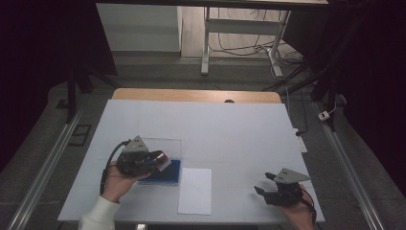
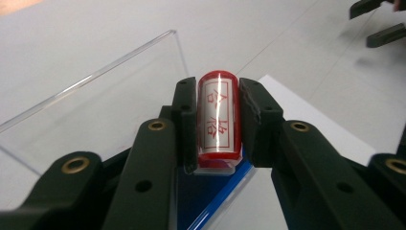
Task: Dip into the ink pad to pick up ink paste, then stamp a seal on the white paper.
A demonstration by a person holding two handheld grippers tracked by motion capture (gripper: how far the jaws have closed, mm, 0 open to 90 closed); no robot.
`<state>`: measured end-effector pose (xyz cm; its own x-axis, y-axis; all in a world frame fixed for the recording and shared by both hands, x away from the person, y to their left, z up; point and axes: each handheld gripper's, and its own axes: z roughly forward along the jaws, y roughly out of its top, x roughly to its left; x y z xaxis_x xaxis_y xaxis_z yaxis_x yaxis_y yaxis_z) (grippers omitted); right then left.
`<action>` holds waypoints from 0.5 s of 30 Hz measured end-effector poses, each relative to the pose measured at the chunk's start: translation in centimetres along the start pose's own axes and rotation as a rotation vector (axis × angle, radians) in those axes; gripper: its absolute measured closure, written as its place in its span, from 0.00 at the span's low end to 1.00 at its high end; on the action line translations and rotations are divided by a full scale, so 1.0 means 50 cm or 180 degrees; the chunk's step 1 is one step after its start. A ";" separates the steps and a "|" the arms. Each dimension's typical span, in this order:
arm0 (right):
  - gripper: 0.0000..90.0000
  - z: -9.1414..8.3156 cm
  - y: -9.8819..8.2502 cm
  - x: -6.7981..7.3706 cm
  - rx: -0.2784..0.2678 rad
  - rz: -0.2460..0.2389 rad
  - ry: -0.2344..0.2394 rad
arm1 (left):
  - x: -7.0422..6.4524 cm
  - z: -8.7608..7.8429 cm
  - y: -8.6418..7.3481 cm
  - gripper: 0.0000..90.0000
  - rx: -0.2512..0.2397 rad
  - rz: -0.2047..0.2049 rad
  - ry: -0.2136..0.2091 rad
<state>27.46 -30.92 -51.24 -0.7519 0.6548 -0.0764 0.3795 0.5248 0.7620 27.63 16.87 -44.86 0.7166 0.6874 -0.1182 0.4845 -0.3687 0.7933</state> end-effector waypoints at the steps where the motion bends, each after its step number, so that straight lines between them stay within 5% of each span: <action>1: 0.35 0.001 0.000 0.000 -0.0001 -0.0004 -0.0001 | -0.003 0.000 0.001 0.78 -0.0027 0.0002 -0.0017; 15: 0.36 0.002 -0.001 0.001 0.0005 -0.0020 0.0010 | -0.047 0.014 0.024 0.78 -0.0055 0.0196 -0.0144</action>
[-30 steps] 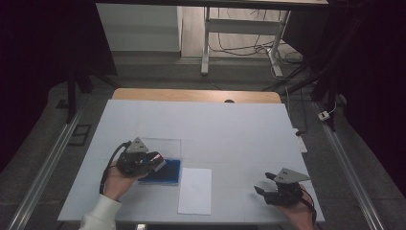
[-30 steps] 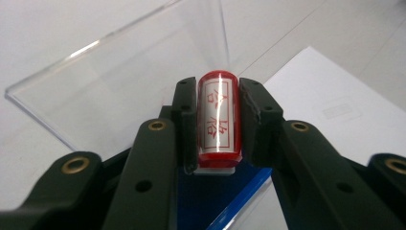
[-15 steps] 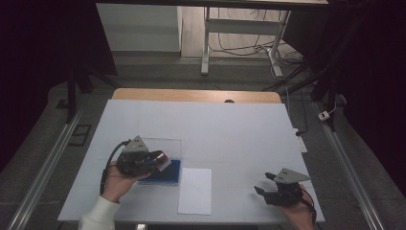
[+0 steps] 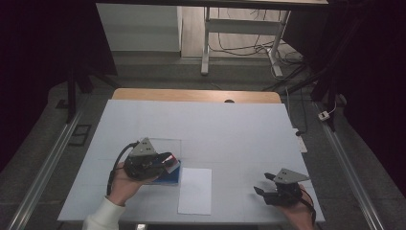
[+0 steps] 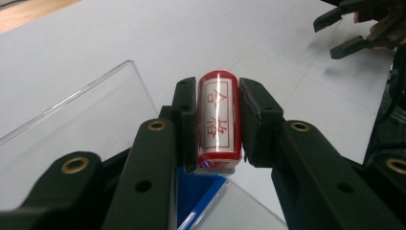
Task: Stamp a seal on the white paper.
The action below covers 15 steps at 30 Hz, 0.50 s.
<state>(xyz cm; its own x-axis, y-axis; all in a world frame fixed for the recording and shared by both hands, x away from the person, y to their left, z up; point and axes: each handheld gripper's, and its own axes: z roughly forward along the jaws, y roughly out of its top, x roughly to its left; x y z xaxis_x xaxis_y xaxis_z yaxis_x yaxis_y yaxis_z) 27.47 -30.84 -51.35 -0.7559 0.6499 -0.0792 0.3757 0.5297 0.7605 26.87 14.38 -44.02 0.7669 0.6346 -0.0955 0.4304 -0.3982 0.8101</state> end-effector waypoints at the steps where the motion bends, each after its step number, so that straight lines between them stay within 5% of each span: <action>1: 0.36 0.000 0.000 0.001 0.0000 -0.0002 0.0001 | -0.003 0.002 0.001 0.78 0.0006 0.0008 -0.0009; 15: 0.36 -0.002 0.001 0.001 -0.0023 0.0007 -0.0003 | -0.038 0.038 0.005 0.77 0.0135 0.0168 -0.0135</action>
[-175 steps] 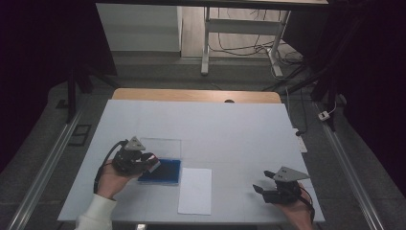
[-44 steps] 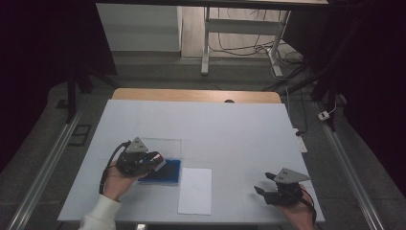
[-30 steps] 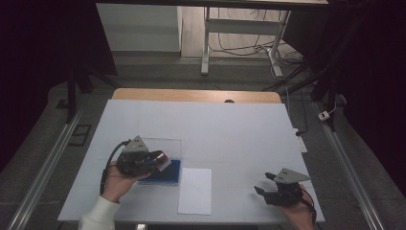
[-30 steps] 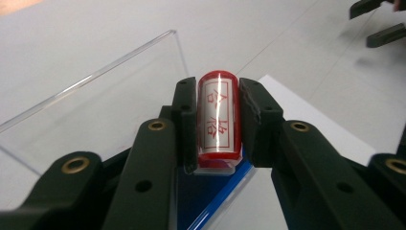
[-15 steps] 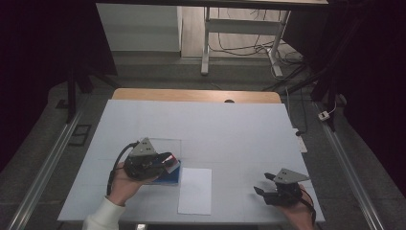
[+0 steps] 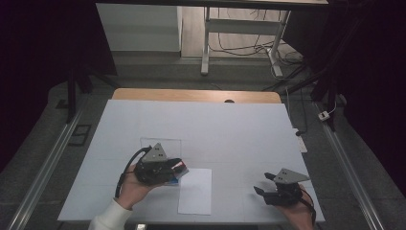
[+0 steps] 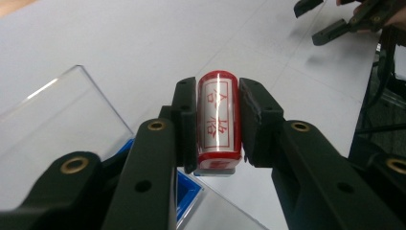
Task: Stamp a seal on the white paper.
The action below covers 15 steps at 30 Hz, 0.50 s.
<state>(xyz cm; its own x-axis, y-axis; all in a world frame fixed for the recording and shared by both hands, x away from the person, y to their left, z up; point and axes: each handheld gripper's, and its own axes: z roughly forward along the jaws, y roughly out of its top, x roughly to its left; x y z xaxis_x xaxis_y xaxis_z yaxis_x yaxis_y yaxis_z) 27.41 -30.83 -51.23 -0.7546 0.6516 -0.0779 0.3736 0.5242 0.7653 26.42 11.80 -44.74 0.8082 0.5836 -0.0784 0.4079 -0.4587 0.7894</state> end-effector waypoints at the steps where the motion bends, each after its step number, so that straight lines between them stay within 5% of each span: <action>1: 0.36 -0.001 0.000 0.000 -0.0002 0.0007 -0.0002 | -0.002 0.004 0.000 0.77 0.0017 0.0011 -0.0009; 15: 0.36 -0.001 0.000 0.000 -0.0005 -0.0009 -0.0009 | -0.029 0.052 -0.003 0.77 0.0227 0.0122 -0.0119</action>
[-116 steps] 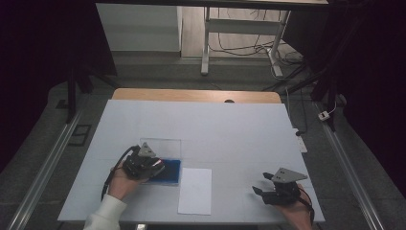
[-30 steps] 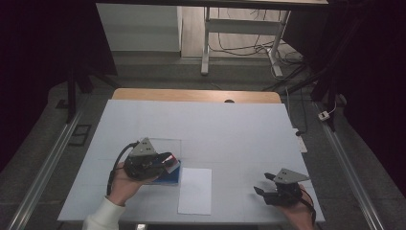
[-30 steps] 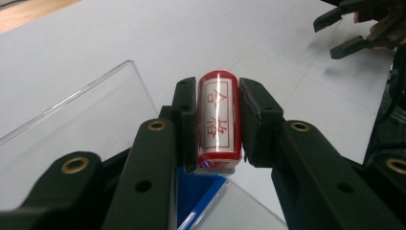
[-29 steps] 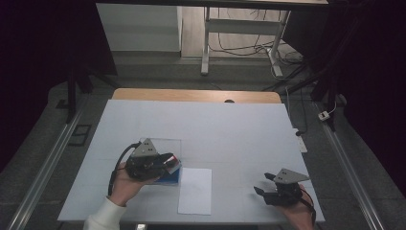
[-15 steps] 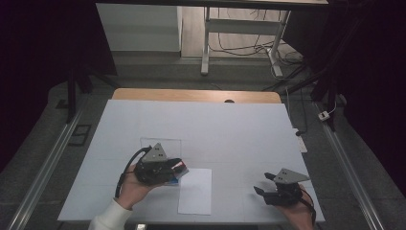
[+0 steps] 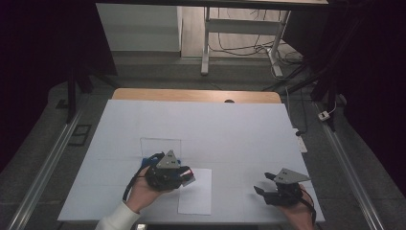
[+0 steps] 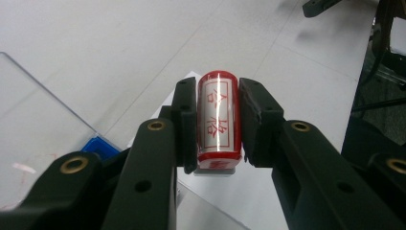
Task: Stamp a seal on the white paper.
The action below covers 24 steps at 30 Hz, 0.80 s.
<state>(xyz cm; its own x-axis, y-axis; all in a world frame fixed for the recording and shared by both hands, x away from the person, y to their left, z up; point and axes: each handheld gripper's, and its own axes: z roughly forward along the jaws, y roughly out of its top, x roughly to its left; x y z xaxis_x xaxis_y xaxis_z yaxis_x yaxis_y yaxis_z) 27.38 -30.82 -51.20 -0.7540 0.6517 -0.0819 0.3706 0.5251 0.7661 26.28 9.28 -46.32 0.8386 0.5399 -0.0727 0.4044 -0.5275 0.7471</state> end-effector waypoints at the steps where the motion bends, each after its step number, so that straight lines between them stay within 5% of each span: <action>1: 0.36 0.000 0.000 0.000 0.0002 -0.0001 0.0000 | -0.001 0.003 0.000 0.77 0.0015 0.0006 -0.0004; 24: 0.36 0.004 -0.001 0.001 0.0054 -0.0014 0.0020 | -0.017 0.071 0.002 0.77 0.0261 0.0096 -0.0083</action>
<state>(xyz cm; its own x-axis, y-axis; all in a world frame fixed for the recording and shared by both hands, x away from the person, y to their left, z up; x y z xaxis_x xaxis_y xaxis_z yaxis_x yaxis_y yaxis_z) 27.43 -30.71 -51.37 -0.7590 0.6460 -0.0812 0.3764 0.5371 0.7548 26.89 6.44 -48.55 0.8597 0.5062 -0.0689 0.4063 -0.5957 0.6928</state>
